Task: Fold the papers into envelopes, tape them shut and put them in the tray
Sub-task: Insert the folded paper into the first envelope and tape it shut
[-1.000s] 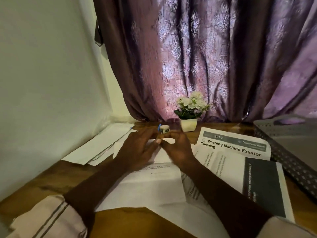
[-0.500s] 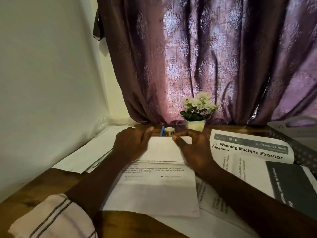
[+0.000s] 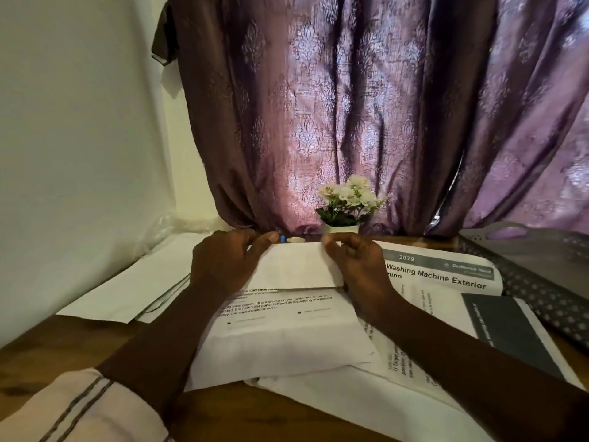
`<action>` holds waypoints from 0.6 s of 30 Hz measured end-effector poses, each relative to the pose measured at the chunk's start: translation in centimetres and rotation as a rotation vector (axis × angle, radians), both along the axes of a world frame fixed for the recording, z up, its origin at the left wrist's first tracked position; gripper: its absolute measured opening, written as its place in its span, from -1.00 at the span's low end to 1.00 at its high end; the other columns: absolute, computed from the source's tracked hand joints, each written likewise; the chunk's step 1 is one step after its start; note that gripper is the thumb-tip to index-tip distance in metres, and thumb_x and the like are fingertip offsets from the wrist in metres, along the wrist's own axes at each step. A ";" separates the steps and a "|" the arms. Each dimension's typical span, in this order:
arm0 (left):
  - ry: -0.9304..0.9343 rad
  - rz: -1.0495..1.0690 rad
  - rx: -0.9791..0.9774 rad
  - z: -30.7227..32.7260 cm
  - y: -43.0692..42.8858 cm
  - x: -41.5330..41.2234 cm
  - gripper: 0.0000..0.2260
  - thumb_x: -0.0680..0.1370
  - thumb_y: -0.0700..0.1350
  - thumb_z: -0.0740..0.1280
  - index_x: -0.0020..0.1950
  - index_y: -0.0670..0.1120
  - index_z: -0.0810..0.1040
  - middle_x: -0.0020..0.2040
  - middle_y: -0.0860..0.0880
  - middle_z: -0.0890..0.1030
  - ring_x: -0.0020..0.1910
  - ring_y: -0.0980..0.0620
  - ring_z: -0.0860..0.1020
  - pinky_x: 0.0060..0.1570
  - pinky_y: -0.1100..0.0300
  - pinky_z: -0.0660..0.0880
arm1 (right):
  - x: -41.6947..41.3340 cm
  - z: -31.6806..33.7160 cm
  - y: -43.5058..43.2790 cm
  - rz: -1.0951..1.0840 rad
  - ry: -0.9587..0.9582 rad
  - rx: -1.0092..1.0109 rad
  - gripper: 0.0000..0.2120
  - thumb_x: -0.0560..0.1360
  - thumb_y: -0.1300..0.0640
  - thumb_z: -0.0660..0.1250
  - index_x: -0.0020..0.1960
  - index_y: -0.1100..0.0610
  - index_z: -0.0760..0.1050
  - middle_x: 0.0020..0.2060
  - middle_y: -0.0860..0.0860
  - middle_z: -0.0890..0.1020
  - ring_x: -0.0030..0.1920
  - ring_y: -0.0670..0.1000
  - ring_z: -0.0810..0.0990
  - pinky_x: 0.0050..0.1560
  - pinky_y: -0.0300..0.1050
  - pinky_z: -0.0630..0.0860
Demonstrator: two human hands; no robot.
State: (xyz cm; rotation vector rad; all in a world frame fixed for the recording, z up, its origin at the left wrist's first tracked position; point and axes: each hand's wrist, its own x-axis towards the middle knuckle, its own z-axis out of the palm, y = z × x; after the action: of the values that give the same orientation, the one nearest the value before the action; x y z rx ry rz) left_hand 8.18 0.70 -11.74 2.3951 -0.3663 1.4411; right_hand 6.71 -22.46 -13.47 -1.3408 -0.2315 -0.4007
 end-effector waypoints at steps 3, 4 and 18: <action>-0.045 0.024 0.072 0.7 0.1 -0.4 -0.40 0.51 0.49 0.08 -0.27 -0.01 0.51 -0.45 0.01 0.57 -0.43 -0.12 0.58 -0.36 0.19 0.26 | 0.0 -0.6 0.2 -0.006 -0.111 -0.222 -0.90 0.53 0.24 0.50 0.03 0.11 0.69 -0.09 0.06 0.78 -0.07 0.03 0.77 -0.09 -0.12 0.65; -0.054 0.006 0.115 1.0 0.1 -0.5 -0.46 0.49 0.47 0.17 -0.26 0.00 0.48 -0.44 0.02 0.57 -0.44 -0.10 0.56 -0.35 0.18 0.29 | 0.1 -0.6 0.2 -0.031 -0.151 -0.242 -0.91 0.54 0.24 0.48 0.02 0.11 0.69 -0.10 0.04 0.78 -0.10 0.01 0.76 -0.08 -0.11 0.64; -0.065 -0.169 0.343 2.2 -2.4 -3.2 -0.79 0.36 -0.14 0.58 -0.10 -0.08 0.60 -0.14 -0.06 0.67 -0.21 -0.10 0.63 -0.20 0.24 0.32 | -1.6 2.1 0.0 0.180 0.331 0.240 -0.60 0.64 -0.04 0.31 0.40 0.14 0.46 0.16 0.22 0.69 0.16 0.25 0.68 0.17 0.23 0.62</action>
State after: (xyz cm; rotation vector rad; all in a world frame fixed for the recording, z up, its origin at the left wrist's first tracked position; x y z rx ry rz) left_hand 4.96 -1.75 -9.51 2.5022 -0.8739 1.4803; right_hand 5.10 -22.42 -11.38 -1.1191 -0.0257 -0.0487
